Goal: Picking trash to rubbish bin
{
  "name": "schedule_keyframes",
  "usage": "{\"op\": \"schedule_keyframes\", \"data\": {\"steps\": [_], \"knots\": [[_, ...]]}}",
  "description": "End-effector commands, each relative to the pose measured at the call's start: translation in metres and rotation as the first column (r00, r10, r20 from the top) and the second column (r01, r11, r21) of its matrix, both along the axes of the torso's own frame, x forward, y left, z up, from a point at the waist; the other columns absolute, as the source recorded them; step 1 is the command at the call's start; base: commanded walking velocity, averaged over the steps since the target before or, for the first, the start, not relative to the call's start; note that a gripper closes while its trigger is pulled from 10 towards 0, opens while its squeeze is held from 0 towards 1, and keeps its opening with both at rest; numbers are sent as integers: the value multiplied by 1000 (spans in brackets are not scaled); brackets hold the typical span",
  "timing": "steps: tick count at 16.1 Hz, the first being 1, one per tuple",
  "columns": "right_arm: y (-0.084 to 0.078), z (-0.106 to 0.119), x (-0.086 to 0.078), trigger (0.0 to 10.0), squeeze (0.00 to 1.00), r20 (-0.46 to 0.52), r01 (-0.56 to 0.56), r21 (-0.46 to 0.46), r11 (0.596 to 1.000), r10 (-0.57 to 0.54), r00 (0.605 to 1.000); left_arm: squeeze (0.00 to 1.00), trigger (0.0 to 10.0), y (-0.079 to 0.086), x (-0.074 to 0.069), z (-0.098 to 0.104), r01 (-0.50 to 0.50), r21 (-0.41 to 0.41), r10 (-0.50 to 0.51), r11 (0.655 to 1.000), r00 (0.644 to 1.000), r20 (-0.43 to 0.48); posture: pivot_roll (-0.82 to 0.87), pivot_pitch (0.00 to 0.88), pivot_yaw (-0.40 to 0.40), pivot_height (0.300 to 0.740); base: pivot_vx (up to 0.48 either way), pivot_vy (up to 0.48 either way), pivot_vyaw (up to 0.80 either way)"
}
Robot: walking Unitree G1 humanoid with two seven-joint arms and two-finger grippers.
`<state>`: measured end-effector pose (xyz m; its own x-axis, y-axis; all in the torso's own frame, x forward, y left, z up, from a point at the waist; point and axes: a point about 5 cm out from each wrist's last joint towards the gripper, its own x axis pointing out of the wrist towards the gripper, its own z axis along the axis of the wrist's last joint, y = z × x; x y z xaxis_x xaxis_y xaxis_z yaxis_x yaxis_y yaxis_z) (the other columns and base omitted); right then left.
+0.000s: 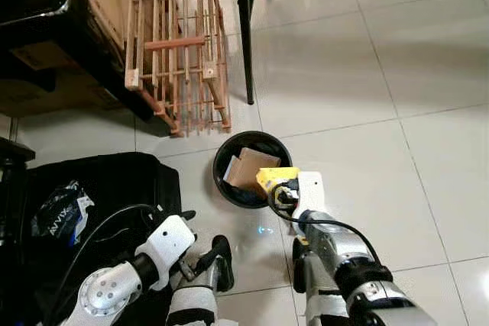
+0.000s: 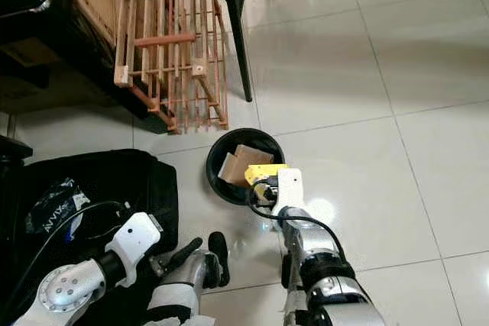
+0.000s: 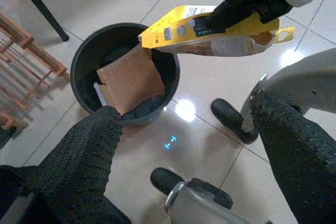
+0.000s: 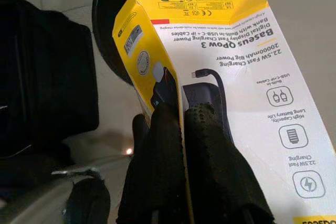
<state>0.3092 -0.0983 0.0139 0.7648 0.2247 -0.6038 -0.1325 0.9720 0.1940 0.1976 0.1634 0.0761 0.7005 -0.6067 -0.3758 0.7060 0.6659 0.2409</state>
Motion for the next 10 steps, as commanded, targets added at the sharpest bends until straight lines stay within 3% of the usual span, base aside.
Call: {"op": "schedule_keyframes", "data": {"steps": [1,5,8,10], "knots": [[7,-13,-11,10000,0,-60,-6,42,999,9,998,0,10000,3,-10,-5,6,10,-5,1000,999,-46,160,508,114,740,0,0,0],[20,-11,-9,10000,0,-44,-34,110,993,39,998,0,10000,8,-12,1,6,26,-4,1000,999,-44,205,522,125,740,0,0,0],[25,-6,-4,10000,0,-3,-74,79,994,74,997,0,10000,13,-16,5,-7,41,9,999,999,-46,240,541,135,740,0,0,0],[17,3,6,10000,0,52,-48,36,998,46,998,0,10000,14,-22,6,-11,45,14,999,998,-55,245,546,134,740,0,0,0]]}}
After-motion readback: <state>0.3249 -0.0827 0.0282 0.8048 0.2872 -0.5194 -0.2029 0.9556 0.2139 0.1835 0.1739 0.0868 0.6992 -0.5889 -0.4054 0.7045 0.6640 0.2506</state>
